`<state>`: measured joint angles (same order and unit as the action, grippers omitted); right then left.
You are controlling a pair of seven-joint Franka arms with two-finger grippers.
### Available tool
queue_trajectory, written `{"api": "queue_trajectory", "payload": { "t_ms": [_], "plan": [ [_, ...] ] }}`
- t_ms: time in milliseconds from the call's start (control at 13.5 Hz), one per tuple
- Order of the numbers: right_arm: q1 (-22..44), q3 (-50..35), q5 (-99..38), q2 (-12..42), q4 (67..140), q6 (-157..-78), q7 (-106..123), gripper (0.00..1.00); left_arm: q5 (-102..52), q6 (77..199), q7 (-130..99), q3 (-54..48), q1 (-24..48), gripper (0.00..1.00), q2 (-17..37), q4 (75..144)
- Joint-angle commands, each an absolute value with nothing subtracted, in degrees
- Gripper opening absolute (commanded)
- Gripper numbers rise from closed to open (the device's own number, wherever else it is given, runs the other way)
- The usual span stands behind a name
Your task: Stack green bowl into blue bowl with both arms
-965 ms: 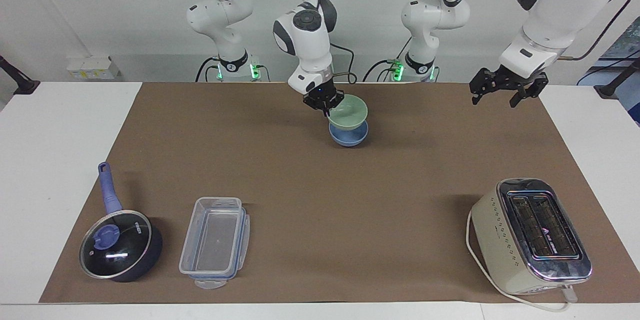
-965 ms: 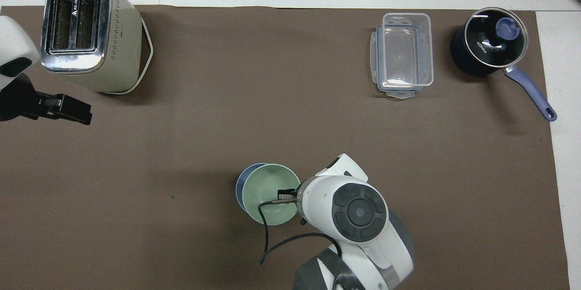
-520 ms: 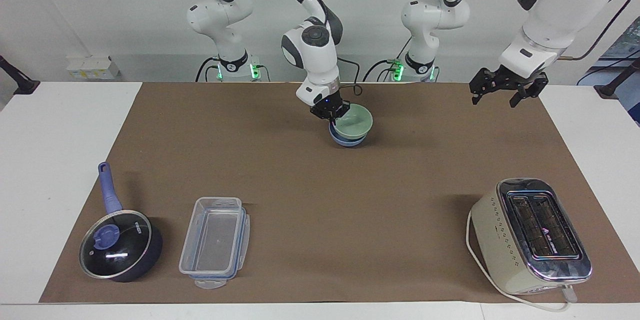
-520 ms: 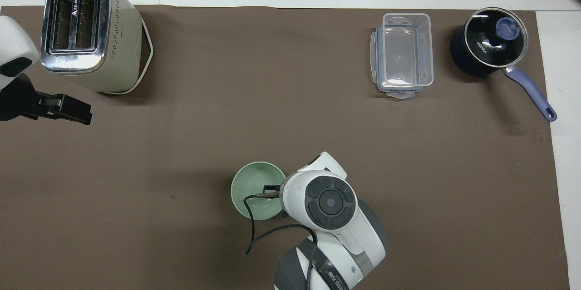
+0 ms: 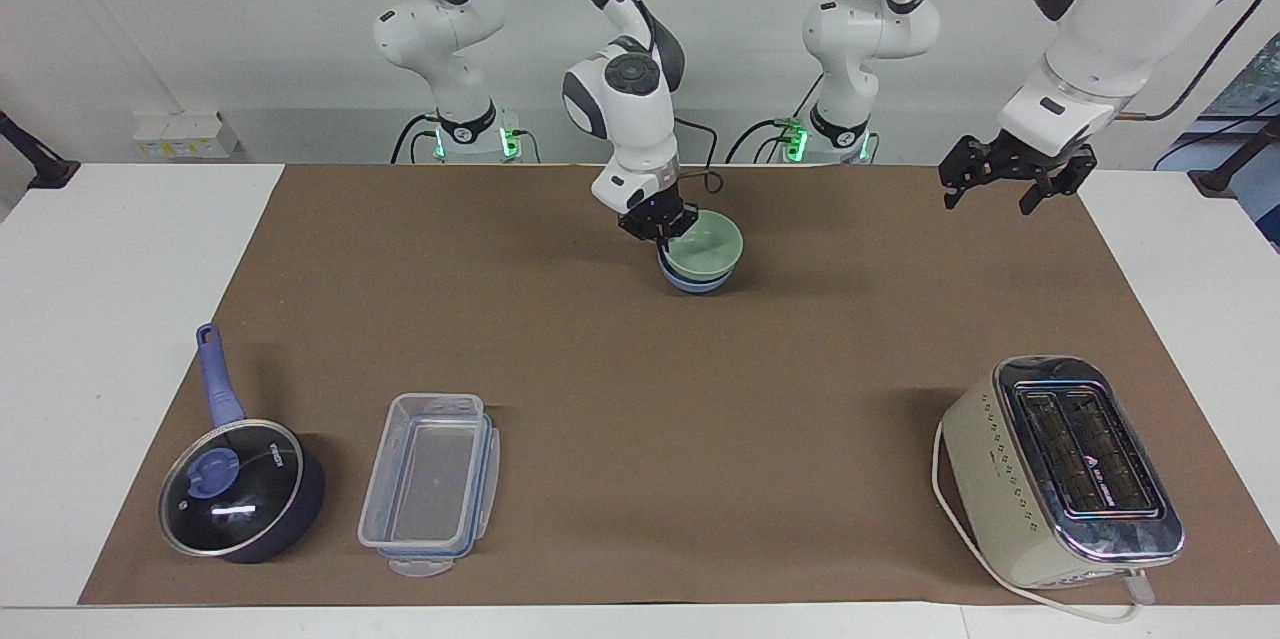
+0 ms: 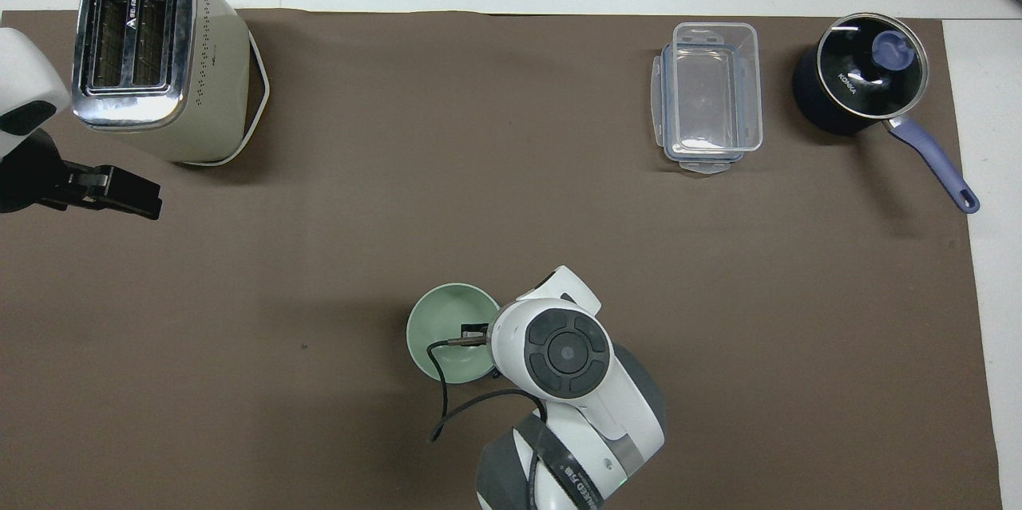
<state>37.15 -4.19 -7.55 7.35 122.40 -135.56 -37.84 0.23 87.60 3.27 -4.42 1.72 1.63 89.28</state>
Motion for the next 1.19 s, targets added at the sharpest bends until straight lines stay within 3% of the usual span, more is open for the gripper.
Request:
{"api": "queue_trajectory", "payload": {
  "t_ms": [0,74,223,445,742,965,1113],
  "plan": [
    [37.1,-4.1,-6.0,7.4,122.6,-135.9,-39.5,0.05,1.1,86.5,2.8,-4.6,1.7,1.00,1.8,88.6],
    [37.1,-4.1,-6.0,7.3,122.5,-135.7,-39.5,0.23,1.1,86.5,2.8,-4.6,1.6,1.00,1.8,88.5],
    [36.7,-4.1,-6.0,6.9,122.5,-135.4,-39.4,0.40,1.1,86.5,2.8,-4.6,1.6,1.00,1.8,88.6],
    [34.8,-4.0,-6.0,4.0,122.0,-132.4,-38.3,0.50,1.1,86.5,2.8,-4.7,1.7,1.00,1.8,88.6],
    [25.8,-3.6,-5.8,-4.1,121.8,-123.7,-30.5,0.88,1.1,86.5,2.8,-4.6,1.6,1.00,1.8,88.6],
    [15.7,-3.3,-5.8,-9.2,120.3,-117.4,-18.9,0.96,1.1,86.5,2.8,-4.6,1.7,1.00,1.8,88.6],
    [7.7,-3.3,-5.8,-9.4,114.8,-110.8,-12.6,1.00,1.1,86.5,2.8,-4.6,1.7,1.00,1.8,88.6]
  ]
}}
